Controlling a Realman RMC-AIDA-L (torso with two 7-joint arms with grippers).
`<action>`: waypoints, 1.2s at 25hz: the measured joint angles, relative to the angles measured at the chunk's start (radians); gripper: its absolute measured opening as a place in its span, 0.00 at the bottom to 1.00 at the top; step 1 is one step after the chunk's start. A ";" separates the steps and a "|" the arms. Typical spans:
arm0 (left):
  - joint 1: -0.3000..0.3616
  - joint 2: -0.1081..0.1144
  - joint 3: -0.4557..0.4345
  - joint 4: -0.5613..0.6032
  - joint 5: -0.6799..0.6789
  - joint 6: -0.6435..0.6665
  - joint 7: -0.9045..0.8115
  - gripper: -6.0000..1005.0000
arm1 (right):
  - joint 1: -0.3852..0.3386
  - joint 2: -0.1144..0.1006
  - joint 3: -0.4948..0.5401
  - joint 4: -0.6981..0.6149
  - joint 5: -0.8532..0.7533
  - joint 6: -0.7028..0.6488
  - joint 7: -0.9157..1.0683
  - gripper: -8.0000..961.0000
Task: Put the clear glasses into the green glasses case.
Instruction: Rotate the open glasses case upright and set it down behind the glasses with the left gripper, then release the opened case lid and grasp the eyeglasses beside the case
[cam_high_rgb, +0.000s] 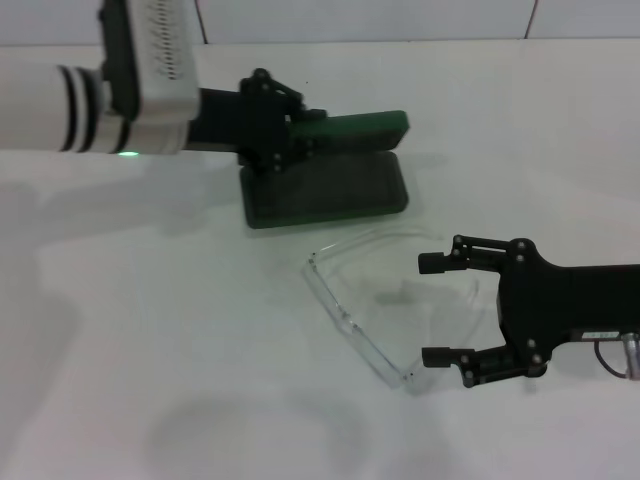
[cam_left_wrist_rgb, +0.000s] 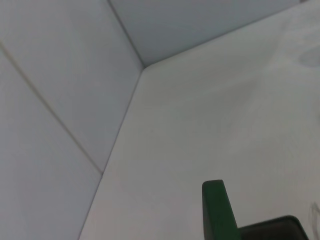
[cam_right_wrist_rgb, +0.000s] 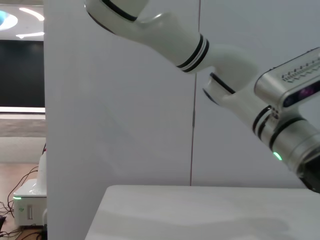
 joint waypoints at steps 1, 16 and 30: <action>-0.010 0.000 0.000 0.025 0.010 -0.021 0.007 0.23 | -0.004 0.000 0.000 0.000 0.000 0.000 0.000 0.89; -0.038 -0.001 -0.001 0.072 0.098 0.064 -0.094 0.26 | -0.022 -0.008 0.000 -0.002 0.000 -0.001 -0.001 0.89; 0.127 0.015 -0.001 0.067 -0.246 0.328 -0.106 0.63 | -0.034 -0.032 0.021 -0.118 -0.016 0.006 0.021 0.89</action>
